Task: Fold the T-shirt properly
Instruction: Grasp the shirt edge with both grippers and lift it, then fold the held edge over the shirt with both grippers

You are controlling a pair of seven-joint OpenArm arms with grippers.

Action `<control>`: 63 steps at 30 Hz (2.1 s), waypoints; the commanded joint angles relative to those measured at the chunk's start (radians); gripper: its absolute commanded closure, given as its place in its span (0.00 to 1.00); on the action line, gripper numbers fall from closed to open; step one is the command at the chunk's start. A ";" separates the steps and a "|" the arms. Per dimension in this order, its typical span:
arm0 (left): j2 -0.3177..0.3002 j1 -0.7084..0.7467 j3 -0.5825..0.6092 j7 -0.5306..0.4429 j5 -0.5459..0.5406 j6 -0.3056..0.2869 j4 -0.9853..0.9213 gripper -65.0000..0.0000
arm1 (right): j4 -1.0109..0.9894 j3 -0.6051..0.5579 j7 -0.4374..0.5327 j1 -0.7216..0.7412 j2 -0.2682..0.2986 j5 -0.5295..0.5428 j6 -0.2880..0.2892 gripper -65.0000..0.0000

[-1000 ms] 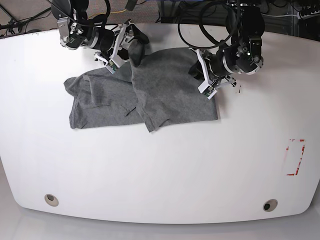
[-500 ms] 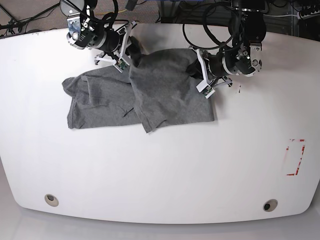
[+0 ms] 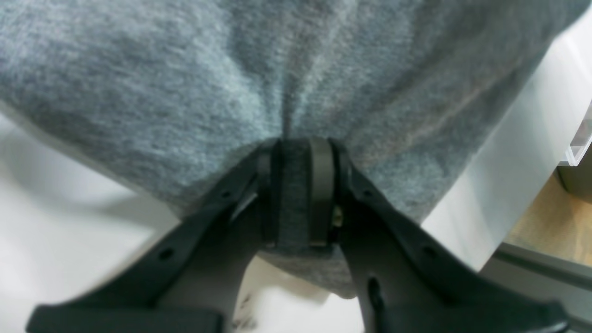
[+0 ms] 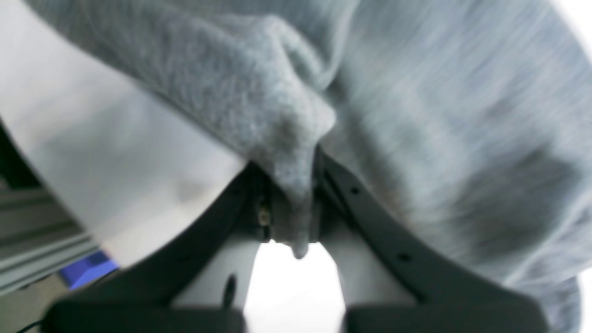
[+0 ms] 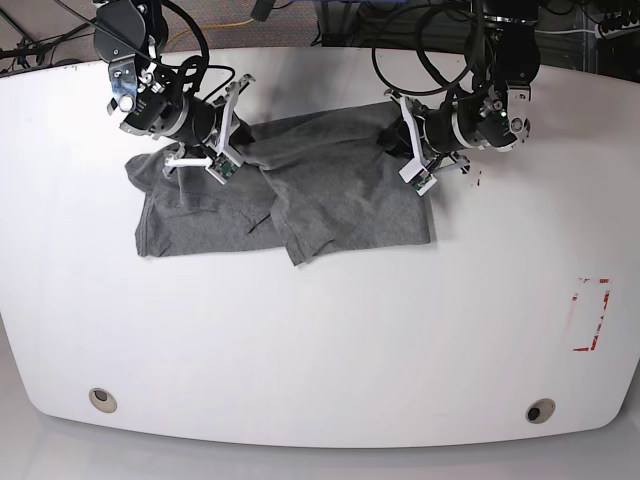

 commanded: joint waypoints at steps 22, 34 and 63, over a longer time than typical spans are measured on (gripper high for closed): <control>-0.002 -0.004 -0.006 0.041 0.040 0.004 0.063 0.88 | -0.105 0.406 0.017 0.125 0.024 0.016 0.045 0.34; 0.056 -0.007 -0.009 0.039 0.039 0.004 0.264 0.87 | -0.331 0.753 -0.161 0.289 -0.042 0.076 0.045 0.34; 0.162 -0.076 -0.165 0.038 0.040 0.049 0.099 0.58 | -0.770 0.664 -0.273 0.427 -0.060 0.478 0.045 0.35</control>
